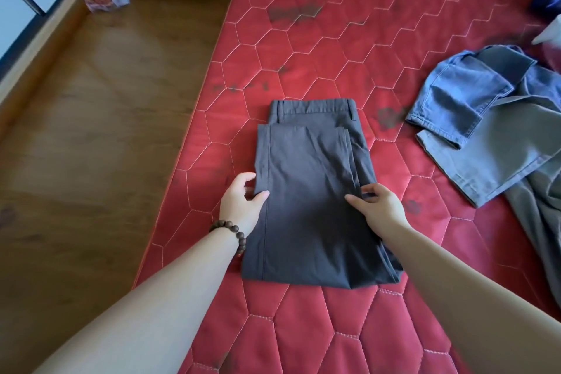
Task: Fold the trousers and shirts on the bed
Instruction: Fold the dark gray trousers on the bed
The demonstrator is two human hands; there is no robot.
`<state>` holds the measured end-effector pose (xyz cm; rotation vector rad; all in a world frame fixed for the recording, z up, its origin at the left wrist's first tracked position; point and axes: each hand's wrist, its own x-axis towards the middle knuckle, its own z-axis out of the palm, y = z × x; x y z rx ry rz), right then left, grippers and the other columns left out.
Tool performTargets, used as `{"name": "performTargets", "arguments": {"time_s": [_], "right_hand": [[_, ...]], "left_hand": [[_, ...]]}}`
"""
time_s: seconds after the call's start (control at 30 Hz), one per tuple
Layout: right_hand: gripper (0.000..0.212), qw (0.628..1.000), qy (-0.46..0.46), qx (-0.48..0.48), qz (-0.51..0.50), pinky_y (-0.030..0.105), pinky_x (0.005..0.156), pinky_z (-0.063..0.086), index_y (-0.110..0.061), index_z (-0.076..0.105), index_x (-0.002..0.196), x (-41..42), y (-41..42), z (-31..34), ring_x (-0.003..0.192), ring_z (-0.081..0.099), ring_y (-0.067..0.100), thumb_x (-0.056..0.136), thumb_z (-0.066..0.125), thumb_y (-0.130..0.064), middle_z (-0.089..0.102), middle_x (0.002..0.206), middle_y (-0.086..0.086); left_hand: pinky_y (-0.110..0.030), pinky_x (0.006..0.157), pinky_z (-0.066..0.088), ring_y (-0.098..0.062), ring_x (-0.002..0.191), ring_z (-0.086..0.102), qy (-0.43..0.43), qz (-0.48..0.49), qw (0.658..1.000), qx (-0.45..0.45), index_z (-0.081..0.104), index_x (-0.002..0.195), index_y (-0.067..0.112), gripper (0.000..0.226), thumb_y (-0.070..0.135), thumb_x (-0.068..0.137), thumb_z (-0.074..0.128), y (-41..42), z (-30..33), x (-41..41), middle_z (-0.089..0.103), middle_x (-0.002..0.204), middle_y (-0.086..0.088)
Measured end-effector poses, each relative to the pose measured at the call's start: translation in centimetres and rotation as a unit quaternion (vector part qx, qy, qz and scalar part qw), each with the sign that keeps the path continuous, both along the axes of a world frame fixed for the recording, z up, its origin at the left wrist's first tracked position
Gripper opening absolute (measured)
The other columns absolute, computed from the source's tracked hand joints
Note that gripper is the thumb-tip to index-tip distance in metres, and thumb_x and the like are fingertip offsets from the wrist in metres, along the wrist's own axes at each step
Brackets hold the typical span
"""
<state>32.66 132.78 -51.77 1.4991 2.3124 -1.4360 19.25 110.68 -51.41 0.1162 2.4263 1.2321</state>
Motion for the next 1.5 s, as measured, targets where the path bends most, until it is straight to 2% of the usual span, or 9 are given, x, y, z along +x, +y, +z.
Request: {"name": "performTargets", "arguments": {"time_s": [0.2, 0.5, 0.73, 0.87, 1.03, 1.13, 1.27, 1.4, 1.5], "right_hand": [[0.012, 0.999, 0.034, -0.030, 0.007, 0.034, 0.076, 0.051, -0.014, 0.061, 0.085, -1.2, 0.7, -0.6, 0.077, 0.062, 0.022, 0.083, 0.072, -0.016, 0.070, 0.091, 0.010], [0.009, 0.986, 0.068, -0.145, -0.038, 0.049, 0.083, 0.056, -0.013, 0.066, 0.090, -2.0, 1.9, -0.6, 0.082, 0.070, 0.030, 0.086, 0.070, -0.021, 0.073, 0.086, 0.011], [0.006, 0.993, 0.104, -0.046, -0.043, 0.032, 0.075, 0.055, -0.018, 0.067, 0.083, -4.0, 2.6, 0.0, 0.079, 0.067, 0.019, 0.088, 0.067, -0.021, 0.072, 0.091, 0.004], [0.023, 0.997, 0.031, -0.058, -0.036, 0.044, 0.088, 0.053, -0.009, 0.065, 0.106, -3.8, 2.5, -0.9, 0.095, 0.066, 0.030, 0.088, 0.067, -0.023, 0.067, 0.110, 0.009], [0.009, 0.996, 0.081, 0.002, -0.038, 0.027, 0.071, 0.046, -0.014, 0.064, 0.095, -4.9, 2.7, 0.0, 0.084, 0.062, 0.015, 0.090, 0.064, -0.022, 0.064, 0.087, -0.008], [0.015, 1.000, 0.022, 0.011, -0.016, 0.028, 0.068, 0.041, -0.012, 0.061, 0.091, -5.0, 2.8, -0.4, 0.077, 0.056, 0.019, 0.090, 0.064, -0.027, 0.060, 0.087, -0.001], [0.013, 0.999, 0.024, 0.023, -0.014, 0.028, 0.070, 0.044, -0.015, 0.061, 0.091, -4.6, 2.9, -0.5, 0.076, 0.057, 0.020, 0.087, 0.068, -0.025, 0.062, 0.093, 0.002], [0.018, 0.993, 0.052, 0.088, -0.058, 0.022, 0.055, 0.033, -0.017, 0.052, 0.076, -4.2, 2.5, -0.5, 0.065, 0.049, 0.015, 0.090, 0.062, -0.022, 0.057, 0.078, -0.003], [0.016, 0.994, 0.016, 0.088, -0.062, 0.027, 0.063, 0.028, -0.008, 0.055, 0.084, -4.1, 2.3, -0.8, 0.076, 0.049, 0.019, 0.090, 0.062, -0.021, 0.056, 0.082, 0.001]], "left_hand": [[-0.018, 0.047, 0.029, -0.017, 0.060, 0.041, -0.009, -0.046, 0.999, -0.003, 0.063, 0.080, -0.005, 0.026, 0.020, 0.087, 0.066, 1.4, 0.0, -2.0, 0.054, 0.064, -0.006], [-0.022, 0.049, 0.026, -0.014, 0.059, 0.034, -0.031, -0.066, 0.997, -0.005, 0.052, 0.083, -0.010, 0.037, 0.025, 0.089, 0.062, 2.7, 0.3, -4.2, 0.043, 0.066, -0.008], [-0.023, 0.045, 0.020, -0.012, 0.051, 0.024, 0.030, -0.029, 0.999, 0.016, 0.038, 0.066, -0.004, 0.044, 0.023, 0.089, 0.063, 4.0, 0.4, -5.0, 0.030, 0.054, -0.001], [-0.023, 0.053, 0.034, -0.016, 0.060, 0.045, -0.023, -0.063, 0.998, -0.019, 0.056, 0.082, -0.002, 0.028, 0.024, 0.089, 0.063, 3.4, -0.6, -4.7, 0.056, 0.066, -0.011], [-0.020, 0.045, 0.024, -0.012, 0.050, 0.026, 0.046, -0.031, 0.998, 0.002, 0.033, 0.060, 0.011, 0.044, 0.023, 0.088, 0.065, 3.8, -0.5, -5.4, 0.032, 0.052, 0.003], [-0.009, 0.050, 0.034, -0.005, 0.065, 0.055, -0.003, -0.027, 1.000, 0.011, 0.053, 0.082, 0.023, 0.014, 0.030, 0.089, 0.063, 3.8, -0.5, -5.3, 0.058, 0.072, 0.011], [-0.008, 0.063, 0.045, 0.008, 0.075, 0.064, -0.089, -0.036, 0.994, 0.048, 0.046, 0.122, 0.037, 0.047, 0.027, 0.084, 0.070, 2.6, -0.8, -4.7, 0.067, 0.087, 0.018], [-0.012, 0.061, 0.045, -0.003, 0.073, 0.066, -0.051, -0.013, 0.998, 0.036, 0.051, 0.110, 0.028, 0.039, 0.032, 0.079, 0.075, 4.1, -0.6, -5.2, 0.069, 0.079, 0.007], [-0.024, 0.063, 0.042, -0.016, 0.072, 0.060, -0.048, -0.001, 0.999, -0.010, 0.058, 0.095, 0.012, 0.034, 0.038, 0.081, 0.073, 5.3, -0.9, -4.7, 0.065, 0.075, -0.003]]}}
